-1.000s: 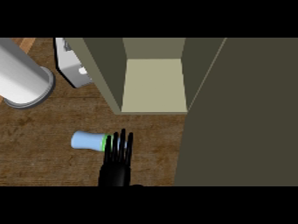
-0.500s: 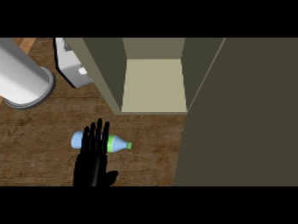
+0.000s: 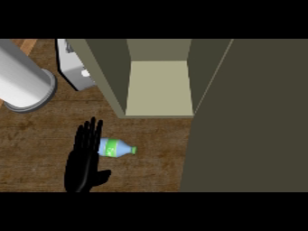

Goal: Pick up the bottled water, place it into the cabinet and close the cabinet

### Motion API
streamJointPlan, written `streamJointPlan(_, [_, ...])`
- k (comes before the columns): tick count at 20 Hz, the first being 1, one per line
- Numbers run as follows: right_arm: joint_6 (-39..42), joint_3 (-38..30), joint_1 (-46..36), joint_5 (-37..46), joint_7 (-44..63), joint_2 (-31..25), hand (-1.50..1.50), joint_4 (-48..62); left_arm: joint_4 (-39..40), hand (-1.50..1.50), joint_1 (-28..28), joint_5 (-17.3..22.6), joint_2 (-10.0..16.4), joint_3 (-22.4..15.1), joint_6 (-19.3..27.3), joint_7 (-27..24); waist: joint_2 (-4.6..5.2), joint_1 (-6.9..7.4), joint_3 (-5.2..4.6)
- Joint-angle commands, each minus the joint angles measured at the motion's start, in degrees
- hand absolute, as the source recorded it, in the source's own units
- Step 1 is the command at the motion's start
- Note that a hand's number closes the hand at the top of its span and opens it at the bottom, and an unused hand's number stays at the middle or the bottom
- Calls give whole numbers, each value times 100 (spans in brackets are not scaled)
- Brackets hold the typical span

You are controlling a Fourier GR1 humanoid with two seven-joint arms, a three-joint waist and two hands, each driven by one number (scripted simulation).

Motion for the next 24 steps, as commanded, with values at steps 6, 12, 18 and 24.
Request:
streamJointPlan(6, [-59, 98, 49, 11, 48, -69, -150, -27, 773, -150, -340, 1163, -279, 677, -22, -1349, 3, -21, -1])
streamJointPlan(12, [-166, 84, -6, -144, 193, -50, -150, -89, 745, -150, -150, 2068, -81, 1152, -416, -2138, -1, 0, 0])
streamJointPlan(18, [-144, 157, 99, -204, 270, -200, -150, -379, 1580, -150, -426, 2079, -685, 1356, -313, -2554, 1, -13, -1])
streamJointPlan(24, [25, 40, 66, -216, -227, -216, -150, 223, 2090, -150, -442, 2077, -770, 1466, -555, -2960, -1, -10, 1])
